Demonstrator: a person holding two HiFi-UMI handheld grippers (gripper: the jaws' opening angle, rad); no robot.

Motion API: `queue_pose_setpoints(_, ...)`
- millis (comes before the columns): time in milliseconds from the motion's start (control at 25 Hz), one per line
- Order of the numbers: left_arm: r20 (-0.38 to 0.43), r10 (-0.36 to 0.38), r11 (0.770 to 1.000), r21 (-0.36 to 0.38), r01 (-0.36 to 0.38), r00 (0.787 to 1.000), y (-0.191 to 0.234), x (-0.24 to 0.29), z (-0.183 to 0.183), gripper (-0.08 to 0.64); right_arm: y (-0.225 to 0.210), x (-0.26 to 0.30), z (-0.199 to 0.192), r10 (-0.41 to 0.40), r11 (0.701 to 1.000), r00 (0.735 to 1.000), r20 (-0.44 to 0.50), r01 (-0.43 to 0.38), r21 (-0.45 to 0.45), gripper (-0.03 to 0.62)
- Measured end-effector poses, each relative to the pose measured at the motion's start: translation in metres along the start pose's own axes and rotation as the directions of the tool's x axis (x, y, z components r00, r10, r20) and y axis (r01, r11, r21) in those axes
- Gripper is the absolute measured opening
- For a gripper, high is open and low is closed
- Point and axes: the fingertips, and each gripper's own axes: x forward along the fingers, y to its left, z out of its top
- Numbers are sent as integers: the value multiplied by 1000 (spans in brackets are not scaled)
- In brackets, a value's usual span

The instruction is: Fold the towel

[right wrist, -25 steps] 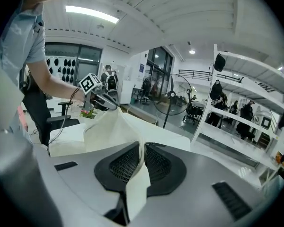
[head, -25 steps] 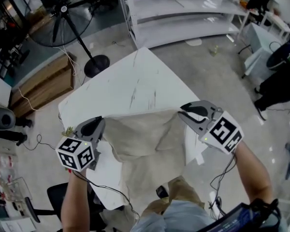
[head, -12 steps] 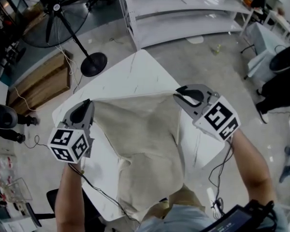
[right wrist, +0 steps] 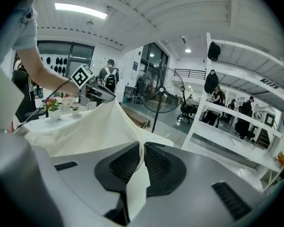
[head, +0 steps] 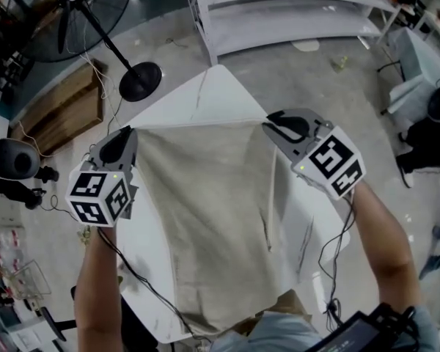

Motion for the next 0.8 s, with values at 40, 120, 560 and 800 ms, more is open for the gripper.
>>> queue_pose_setpoints(40, -5, 3, 1000, -1, -3, 1000, 4, 9, 1, 28, -6, 7, -3, 3, 1000, 1000, -2, -3, 5, 46)
queue_pose_setpoints(120, -13, 10, 1000, -1, -10, 1000, 13, 27, 3, 28, -17, 22, -8, 9, 1000, 1000, -6, -9, 10, 46)
queue_pose_setpoints(560, -88, -9, 1000, -16, 8, 996, 40, 116, -20, 28, -68, 87, -45, 49, 999, 996, -74, -48, 21, 49)
queue_pose_setpoints(800, -167, 20, 1000, 8, -19, 986, 48, 148, -77, 38, -60, 125, -86, 62, 998, 987, -149, -57, 33, 51)
